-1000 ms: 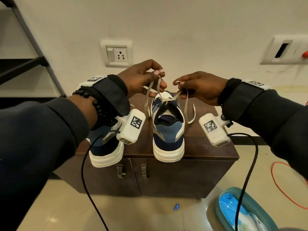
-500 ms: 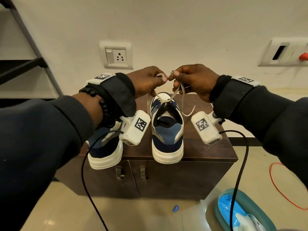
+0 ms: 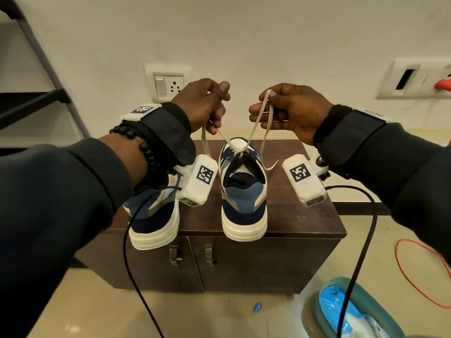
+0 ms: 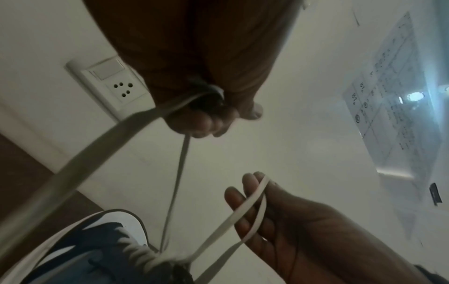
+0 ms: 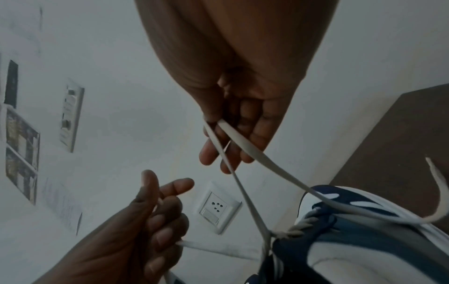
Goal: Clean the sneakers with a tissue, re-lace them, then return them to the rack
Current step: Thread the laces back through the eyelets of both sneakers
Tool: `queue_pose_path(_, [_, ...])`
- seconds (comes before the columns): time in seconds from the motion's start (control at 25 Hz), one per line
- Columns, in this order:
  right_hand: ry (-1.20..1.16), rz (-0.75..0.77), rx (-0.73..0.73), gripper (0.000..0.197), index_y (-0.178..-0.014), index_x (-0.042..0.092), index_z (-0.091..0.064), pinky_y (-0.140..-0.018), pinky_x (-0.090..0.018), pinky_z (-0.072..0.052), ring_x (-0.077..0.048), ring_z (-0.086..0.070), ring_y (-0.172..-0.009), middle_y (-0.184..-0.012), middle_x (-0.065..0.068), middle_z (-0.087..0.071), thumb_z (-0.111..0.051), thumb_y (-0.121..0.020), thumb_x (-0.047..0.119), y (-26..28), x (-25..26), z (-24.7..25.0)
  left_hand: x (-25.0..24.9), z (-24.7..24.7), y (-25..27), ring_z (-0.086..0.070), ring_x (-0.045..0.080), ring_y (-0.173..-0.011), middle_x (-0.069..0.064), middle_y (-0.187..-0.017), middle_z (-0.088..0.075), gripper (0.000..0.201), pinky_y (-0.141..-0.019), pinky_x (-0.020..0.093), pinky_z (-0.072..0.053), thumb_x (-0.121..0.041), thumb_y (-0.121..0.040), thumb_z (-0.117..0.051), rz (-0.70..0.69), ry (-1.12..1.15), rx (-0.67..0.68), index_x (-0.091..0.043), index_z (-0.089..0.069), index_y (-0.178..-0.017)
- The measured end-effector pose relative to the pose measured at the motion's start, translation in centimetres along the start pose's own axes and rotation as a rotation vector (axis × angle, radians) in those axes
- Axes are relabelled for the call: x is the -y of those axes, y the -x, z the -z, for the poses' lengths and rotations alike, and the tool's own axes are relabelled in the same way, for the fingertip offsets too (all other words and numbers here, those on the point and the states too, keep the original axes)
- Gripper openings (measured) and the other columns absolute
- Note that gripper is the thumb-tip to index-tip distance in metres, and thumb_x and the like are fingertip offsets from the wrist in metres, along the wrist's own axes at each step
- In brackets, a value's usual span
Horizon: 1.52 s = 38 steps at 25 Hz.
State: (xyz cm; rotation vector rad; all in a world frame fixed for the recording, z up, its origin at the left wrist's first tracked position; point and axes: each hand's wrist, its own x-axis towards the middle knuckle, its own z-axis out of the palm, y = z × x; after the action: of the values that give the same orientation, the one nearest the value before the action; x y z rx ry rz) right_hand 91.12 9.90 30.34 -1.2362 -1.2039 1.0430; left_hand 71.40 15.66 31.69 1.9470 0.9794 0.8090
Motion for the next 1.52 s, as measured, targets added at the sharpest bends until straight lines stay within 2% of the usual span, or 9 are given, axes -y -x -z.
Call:
queue_pose_path(0.12, [-0.027, -0.097, 0.003, 0.035, -0.099, 0.008, -0.058, -0.074, -0.035, -0.054, -0.022, -0.07, -0.075, -0.067, 0.0, -0.058, -0.036, -0.101, 0.035, 0.1, -0.3, 0.0, 0.4, 0.3, -0.2, -0.041, 0.014, -0.062, 0.009, -0.077, -0.044, 0.028, -0.058, 0.03, -0.042, -0.034, -0.098, -0.048, 0.083, -0.1, 0.073, -0.01, -0.054, -0.086])
queue_pose_path(0.2, [0.021, -0.126, -0.006, 0.041, -0.098, 0.008, -0.063, -0.064, -0.028, -0.047, -0.013, -0.054, -0.058, -0.06, 0.004, -0.042, -0.034, -0.101, 0.038, 0.0, -0.5, 0.4, 0.0, 0.0, 0.1, -0.041, 0.013, -0.067, 0.01, -0.086, -0.047, 0.018, -0.06, 0.025, -0.041, -0.011, -0.097, -0.044, 0.145, -0.082, 0.097, -0.004, -0.059, -0.101])
queue_pose_path(0.32, [-0.02, -0.166, 0.028, 0.028, -0.103, 0.003, -0.058, -0.06, -0.025, -0.038, -0.01, -0.04, -0.057, -0.068, 0.001, -0.04, -0.037, -0.095, 0.018, -0.2, -0.7, 0.1, -0.1, -0.1, 0.4, -0.047, 0.009, -0.068, 0.003, -0.087, -0.056, 0.033, -0.059, 0.016, -0.047, 0.004, -0.097, -0.036, 0.099, -0.094, 0.174, -0.001, -0.057, -0.122])
queue_pose_path(0.48, [0.082, -0.072, 0.02, 0.024, -0.114, 0.003, -0.056, -0.063, -0.022, -0.044, -0.008, -0.045, -0.063, -0.078, -0.001, -0.052, -0.041, -0.096, 0.002, -0.1, -1.2, -0.3, -0.1, -0.5, 0.9, -0.041, 0.005, -0.056, 0.002, -0.075, -0.057, 0.03, -0.046, 0.015, -0.039, -0.009, -0.103, -0.036, 0.077, 0.049, 0.183, -0.014, -0.047, -0.13])
queue_pose_path(0.64, [0.272, 0.048, 0.117, 0.037, -0.13, 0.008, -0.051, -0.068, -0.021, -0.052, -0.01, -0.057, -0.065, -0.081, -0.004, -0.064, -0.049, -0.094, 0.0, 0.3, -1.5, -1.0, -0.9, -2.1, 1.0, -0.033, 0.01, -0.054, 0.001, -0.068, -0.047, 0.018, -0.046, 0.02, -0.028, -0.013, -0.096, -0.03, 0.21, 0.195, 0.266, -0.01, -0.048, -0.098])
queue_pose_path(0.8, [0.236, 0.166, 0.09, 0.023, -0.103, 0.008, -0.042, -0.066, -0.035, -0.055, -0.021, -0.063, -0.066, -0.074, -0.013, -0.066, -0.055, -0.089, -0.006, 0.6, -1.3, -2.0, -1.4, -2.7, 0.6, -0.029, 0.009, -0.052, 0.0, -0.063, -0.043, 0.046, -0.048, 0.023, -0.023, -0.047, -0.101, -0.022, 0.265, 0.21, 0.25, -0.012, -0.049, -0.089])
queue_pose_path(0.96, [0.288, 0.271, 0.083, 0.014, -0.094, 0.005, -0.048, -0.071, -0.039, -0.055, -0.022, -0.064, -0.066, -0.077, -0.022, -0.064, -0.058, -0.088, -0.003, 1.0, -1.2, -2.0, -1.0, -2.9, 0.4, -0.028, 0.008, -0.051, 0.003, -0.064, -0.041, 0.034, -0.043, 0.018, -0.026, -0.024, -0.105, -0.028, 0.13, 0.081, 0.24, -0.01, -0.05, -0.084])
queue_pose_path(1.2, [0.218, 0.212, 0.128, 0.028, -0.112, -0.001, -0.058, -0.079, -0.036, -0.057, -0.025, -0.069, -0.083, -0.097, -0.021, -0.07, -0.064, -0.087, 0.008, 1.5, -1.4, -1.7, -0.4, -3.0, -0.1, -0.033, 0.009, -0.051, 0.005, -0.065, -0.043, 0.029, -0.046, 0.022, -0.03, -0.015, -0.104, -0.031, 0.099, 0.038, 0.138, -0.007, -0.05, -0.084])
queue_pose_path(1.52, [0.219, 0.219, -0.022, 0.012, -0.102, 0.0, -0.054, -0.06, -0.03, -0.057, -0.017, -0.063, -0.057, -0.075, -0.016, -0.066, -0.054, -0.094, 0.009, 0.8, -1.1, -2.9, 0.1, -2.9, 0.2, -0.046, 0.012, -0.056, 0.005, -0.068, -0.056, 0.011, -0.044, 0.023, -0.034, -0.023, -0.103, -0.035, 0.106, 0.105, -0.003, -0.015, -0.041, -0.098])
